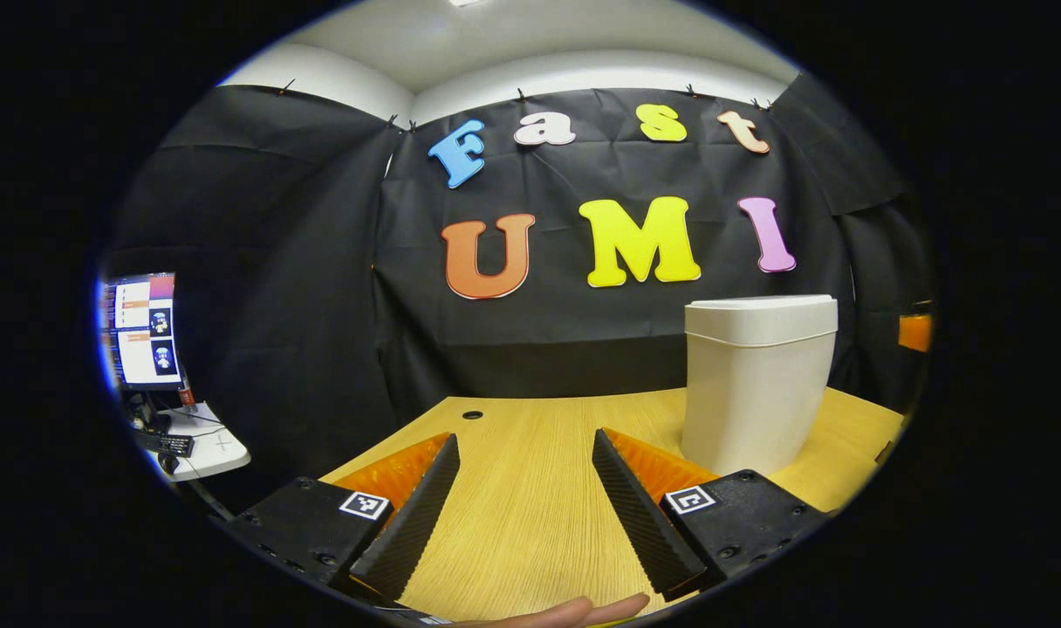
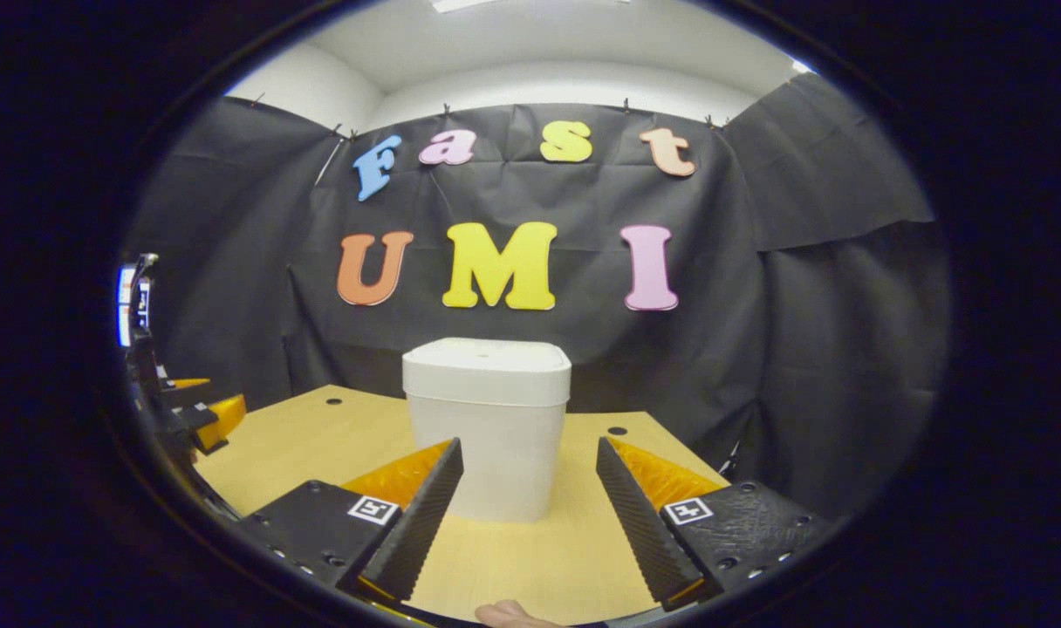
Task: Press the lid of the desktop garbage bin to open it, pick up the crumpled paper on the desktop and throw it into the bin, then pick up the pop can on the desktop and drop it into the bin, and finally close the garbage bin lid.
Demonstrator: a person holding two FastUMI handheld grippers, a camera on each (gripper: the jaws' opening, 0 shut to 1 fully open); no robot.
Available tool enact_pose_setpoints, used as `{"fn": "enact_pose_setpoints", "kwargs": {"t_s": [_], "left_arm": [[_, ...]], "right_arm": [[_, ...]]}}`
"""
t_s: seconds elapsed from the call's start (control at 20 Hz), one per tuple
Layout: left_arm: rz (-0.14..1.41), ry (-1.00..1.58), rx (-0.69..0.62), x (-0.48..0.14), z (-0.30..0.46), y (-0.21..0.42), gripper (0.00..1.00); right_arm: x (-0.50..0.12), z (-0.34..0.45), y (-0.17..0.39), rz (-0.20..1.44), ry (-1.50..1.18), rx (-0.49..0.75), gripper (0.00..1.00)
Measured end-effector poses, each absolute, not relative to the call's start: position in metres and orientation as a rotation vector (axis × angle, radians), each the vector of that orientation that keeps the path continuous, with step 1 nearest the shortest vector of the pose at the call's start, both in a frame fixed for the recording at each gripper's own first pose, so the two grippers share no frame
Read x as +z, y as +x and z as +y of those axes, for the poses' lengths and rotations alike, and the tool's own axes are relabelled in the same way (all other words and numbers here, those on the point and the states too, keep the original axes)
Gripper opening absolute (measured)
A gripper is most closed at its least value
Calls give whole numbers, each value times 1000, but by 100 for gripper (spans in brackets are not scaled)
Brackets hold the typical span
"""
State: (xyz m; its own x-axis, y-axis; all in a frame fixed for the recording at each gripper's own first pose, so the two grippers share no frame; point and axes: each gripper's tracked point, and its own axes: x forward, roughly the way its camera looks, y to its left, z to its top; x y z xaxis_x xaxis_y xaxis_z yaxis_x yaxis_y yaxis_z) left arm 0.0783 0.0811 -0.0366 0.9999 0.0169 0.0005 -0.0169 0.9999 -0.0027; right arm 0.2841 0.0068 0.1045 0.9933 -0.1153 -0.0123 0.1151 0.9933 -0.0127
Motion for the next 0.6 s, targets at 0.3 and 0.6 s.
{"fn": "enact_pose_setpoints", "kwargs": {"t_s": [0.3, 0.6], "left_arm": [[-8, -5, -14, -33, 67, 74, 98], [-19, -14, -16, -29, 58, 72, 98]], "right_arm": [[106, -6, 285, -18, -56, -140, 94], [112, 0, 285, -51, -2, -144, 95]]}}
